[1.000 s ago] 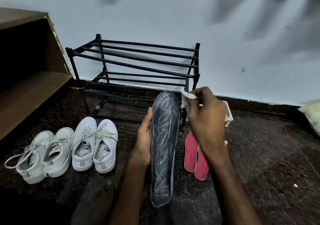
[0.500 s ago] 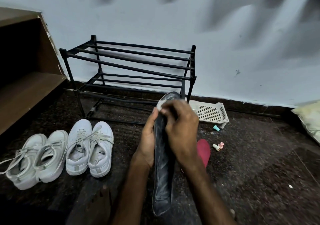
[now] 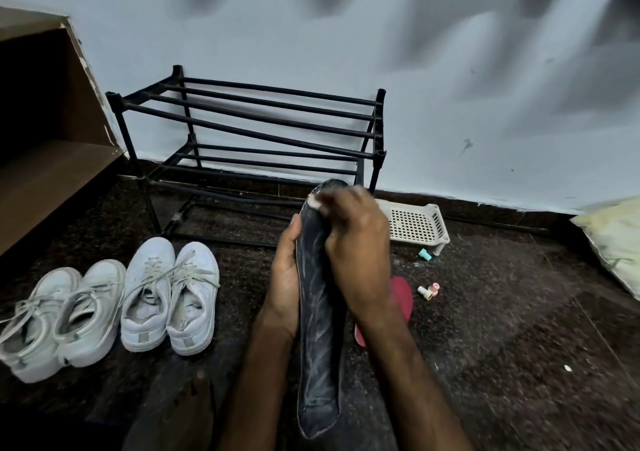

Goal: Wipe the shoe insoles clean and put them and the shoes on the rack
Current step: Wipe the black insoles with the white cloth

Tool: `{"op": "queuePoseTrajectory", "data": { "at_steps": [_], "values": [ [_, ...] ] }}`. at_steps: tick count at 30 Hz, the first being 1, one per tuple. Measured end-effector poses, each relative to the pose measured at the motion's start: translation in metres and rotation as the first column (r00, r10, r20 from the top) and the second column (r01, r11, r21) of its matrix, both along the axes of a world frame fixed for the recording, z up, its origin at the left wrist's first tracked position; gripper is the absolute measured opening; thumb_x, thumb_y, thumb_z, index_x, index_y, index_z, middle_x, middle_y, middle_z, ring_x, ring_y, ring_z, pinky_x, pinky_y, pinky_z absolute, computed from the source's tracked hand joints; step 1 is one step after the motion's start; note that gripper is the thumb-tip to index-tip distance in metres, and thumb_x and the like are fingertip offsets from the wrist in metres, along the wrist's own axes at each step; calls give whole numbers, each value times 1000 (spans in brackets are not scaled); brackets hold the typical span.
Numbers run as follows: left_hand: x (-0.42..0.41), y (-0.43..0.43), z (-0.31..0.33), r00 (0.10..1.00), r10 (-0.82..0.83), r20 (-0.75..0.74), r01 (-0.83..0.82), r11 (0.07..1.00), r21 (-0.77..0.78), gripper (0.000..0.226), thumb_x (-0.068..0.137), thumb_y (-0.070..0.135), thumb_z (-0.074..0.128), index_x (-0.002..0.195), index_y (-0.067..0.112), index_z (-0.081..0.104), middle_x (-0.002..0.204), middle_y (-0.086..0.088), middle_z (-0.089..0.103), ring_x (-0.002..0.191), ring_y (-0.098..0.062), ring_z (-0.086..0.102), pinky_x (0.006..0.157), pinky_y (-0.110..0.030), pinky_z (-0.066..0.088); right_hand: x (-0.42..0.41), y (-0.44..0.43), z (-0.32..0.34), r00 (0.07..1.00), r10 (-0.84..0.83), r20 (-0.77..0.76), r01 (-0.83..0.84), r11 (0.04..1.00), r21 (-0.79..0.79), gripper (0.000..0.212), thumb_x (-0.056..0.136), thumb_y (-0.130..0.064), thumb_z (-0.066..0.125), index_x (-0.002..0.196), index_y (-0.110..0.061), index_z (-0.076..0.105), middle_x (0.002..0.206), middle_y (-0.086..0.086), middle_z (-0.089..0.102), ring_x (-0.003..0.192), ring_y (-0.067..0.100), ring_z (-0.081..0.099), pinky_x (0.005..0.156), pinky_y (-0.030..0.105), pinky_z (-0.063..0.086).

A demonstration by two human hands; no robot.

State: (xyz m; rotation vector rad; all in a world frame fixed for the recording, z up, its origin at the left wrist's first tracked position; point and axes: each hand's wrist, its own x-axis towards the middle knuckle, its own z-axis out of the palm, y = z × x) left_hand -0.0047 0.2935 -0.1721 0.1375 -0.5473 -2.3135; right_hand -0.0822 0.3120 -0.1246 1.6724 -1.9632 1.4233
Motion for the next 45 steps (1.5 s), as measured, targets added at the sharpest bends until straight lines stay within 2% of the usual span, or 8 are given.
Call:
{"op": "queuePoseTrajectory", "data": {
  "at_steps": [7,11,19,24,30,34,38,45],
  "values": [
    [3,-5,1,997,-73,-2,73,997,-14,60,101,45,32,118,-1,68,115,-16,70,112,-24,65,95,-32,50,15,19,-4,990,-131,59,124,987,103,8,87,-3,66,94,-8,68,91,-1,62,77,10,55,74,20,48],
    [-2,-2,6,999,53,13,-53,999,-2,61,95,44,35,87,2,78,94,-12,75,89,-18,73,73,-24,57,27,26,-5,980,-19,197,16,1000,16,8,83,-6,71,78,-12,68,81,-4,63,74,3,54,70,7,37],
    [1,-1,13,1000,16,23,-15,998,-54,58,97,50,36,118,7,68,120,-12,68,116,-21,62,98,-32,50,0,-1,12,971,-5,240,21,998,-66,15,84,2,68,88,-11,61,83,-2,64,79,13,62,74,37,52],
    [3,-6,13,987,133,92,-129,991,-43,61,92,55,43,114,2,64,114,-19,59,113,-29,56,99,-36,47,38,32,-1,930,77,358,-74,997,-24,30,78,9,70,86,-15,55,78,-5,65,71,2,63,65,6,45],
    [0,1,20,994,93,63,-91,995,-42,52,95,48,39,113,12,72,115,-9,70,112,-18,64,94,-29,51,10,-12,28,956,71,284,-45,994,-100,24,83,9,66,92,-9,54,81,0,64,75,11,64,70,29,55],
    [2,-5,24,978,183,103,-179,983,-52,56,96,48,35,109,8,72,104,-12,72,95,-19,69,82,-29,56,19,3,19,963,0,268,-2,1000,7,26,82,8,63,87,-13,50,79,-4,61,70,2,59,62,17,45],
    [12,-15,26,952,270,145,-258,961,-99,70,97,57,28,98,9,78,100,-13,73,94,-27,68,106,-52,41,51,35,0,939,122,321,-140,990,34,32,75,9,70,82,-19,53,76,-12,62,72,3,62,66,21,49],
    [10,-9,32,988,146,49,-144,989,-42,62,100,52,30,102,11,76,107,-7,73,106,-16,68,88,-28,54,16,-20,31,986,64,155,-58,998,-40,21,82,5,67,91,-10,54,78,-1,64,70,13,62,67,34,50]
  ]
}}
